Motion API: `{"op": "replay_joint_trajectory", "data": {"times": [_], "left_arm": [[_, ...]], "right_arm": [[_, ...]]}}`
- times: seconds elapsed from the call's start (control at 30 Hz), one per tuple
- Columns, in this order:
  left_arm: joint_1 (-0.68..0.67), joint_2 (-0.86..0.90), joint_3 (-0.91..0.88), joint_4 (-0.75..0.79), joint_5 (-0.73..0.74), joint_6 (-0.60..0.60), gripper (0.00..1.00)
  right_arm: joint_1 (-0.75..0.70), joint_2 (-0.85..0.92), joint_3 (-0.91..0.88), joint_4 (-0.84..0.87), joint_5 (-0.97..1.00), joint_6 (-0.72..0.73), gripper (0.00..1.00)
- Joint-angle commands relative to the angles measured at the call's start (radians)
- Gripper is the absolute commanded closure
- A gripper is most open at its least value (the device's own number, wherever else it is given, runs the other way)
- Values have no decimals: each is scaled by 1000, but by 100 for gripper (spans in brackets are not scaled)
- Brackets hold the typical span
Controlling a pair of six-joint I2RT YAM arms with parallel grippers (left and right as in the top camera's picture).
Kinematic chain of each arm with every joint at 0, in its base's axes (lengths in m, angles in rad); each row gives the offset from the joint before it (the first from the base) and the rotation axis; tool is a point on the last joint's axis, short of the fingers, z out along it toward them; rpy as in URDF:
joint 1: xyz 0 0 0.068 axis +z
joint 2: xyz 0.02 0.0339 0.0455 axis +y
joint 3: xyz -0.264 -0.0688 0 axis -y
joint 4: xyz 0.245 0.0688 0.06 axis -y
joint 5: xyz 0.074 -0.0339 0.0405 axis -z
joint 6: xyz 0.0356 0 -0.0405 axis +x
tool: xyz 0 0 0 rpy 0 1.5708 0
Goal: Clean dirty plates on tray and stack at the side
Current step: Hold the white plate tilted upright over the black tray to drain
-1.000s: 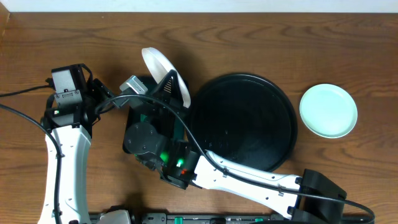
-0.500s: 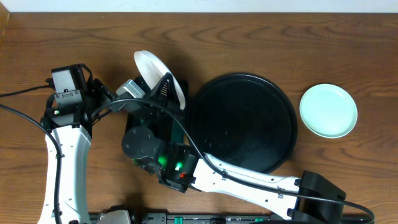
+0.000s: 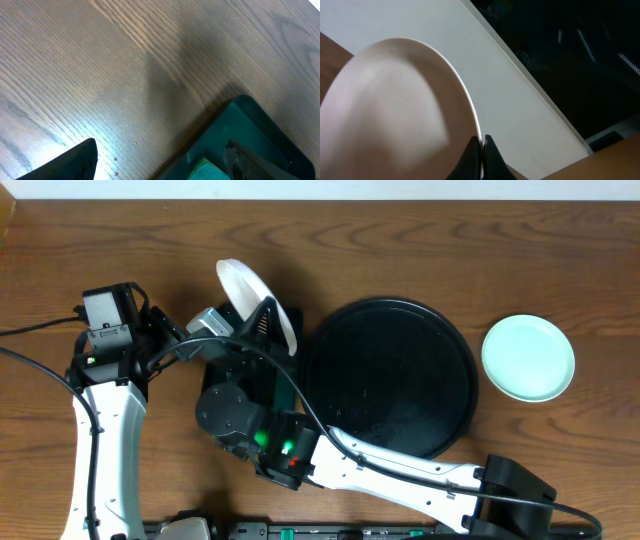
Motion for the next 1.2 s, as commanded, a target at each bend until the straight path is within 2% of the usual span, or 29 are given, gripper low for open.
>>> {"op": "replay_joint_trajectory", "data": {"times": [0.0, 0.17, 0.77, 0.9, 1.17], "left_arm": [[3, 0, 16, -3, -13, 0, 19], [3, 0, 16, -3, -13, 0, 19], [3, 0, 16, -3, -13, 0, 19], [3, 0, 16, -3, -13, -1, 19], [3, 0, 16, -3, -13, -1, 19]], "right_arm": [[0, 6, 19, -9, -3, 26, 99], [-6, 6, 19, -11, -6, 78, 99], [-21, 6, 18, -43, -16, 97, 99], [-41, 6, 18, -110, -24, 130, 99], [-93, 6, 18, -370, -43, 327, 99]]}}
